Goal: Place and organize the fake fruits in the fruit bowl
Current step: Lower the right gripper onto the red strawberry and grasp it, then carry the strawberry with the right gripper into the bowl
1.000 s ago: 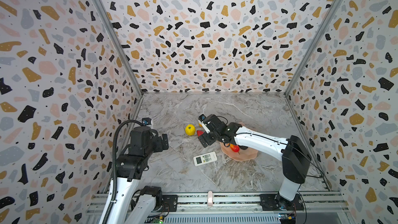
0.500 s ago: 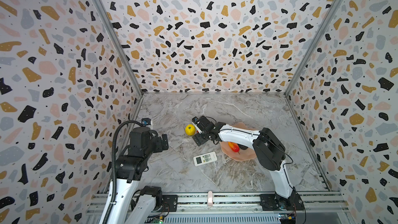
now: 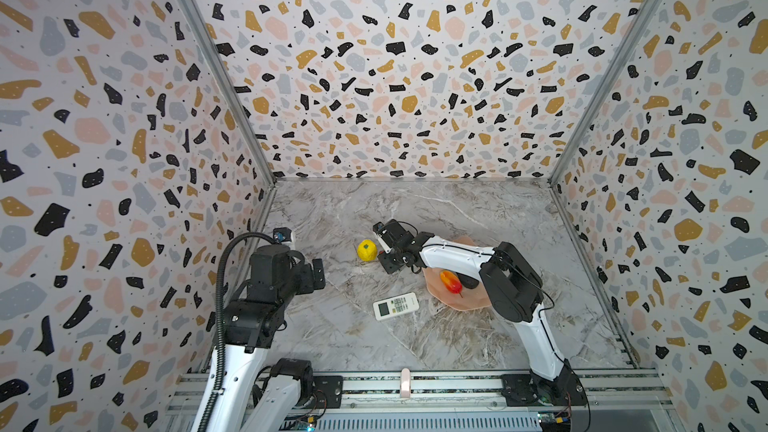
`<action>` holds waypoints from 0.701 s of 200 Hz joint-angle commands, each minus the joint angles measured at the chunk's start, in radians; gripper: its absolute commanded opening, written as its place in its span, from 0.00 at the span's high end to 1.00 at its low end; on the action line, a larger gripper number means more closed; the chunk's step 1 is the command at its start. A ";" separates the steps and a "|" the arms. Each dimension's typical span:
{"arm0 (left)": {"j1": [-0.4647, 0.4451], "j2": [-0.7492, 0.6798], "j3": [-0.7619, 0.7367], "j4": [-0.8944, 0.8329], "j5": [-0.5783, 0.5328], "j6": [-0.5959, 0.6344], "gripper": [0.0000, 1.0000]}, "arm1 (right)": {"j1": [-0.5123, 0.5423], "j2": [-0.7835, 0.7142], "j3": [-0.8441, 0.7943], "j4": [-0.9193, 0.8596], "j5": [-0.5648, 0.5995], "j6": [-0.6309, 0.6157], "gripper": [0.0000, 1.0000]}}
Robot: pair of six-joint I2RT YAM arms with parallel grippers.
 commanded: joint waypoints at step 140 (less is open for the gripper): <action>-0.002 0.010 -0.010 0.009 0.021 0.010 0.00 | -0.224 -0.746 -0.511 -0.150 0.120 -0.082 0.76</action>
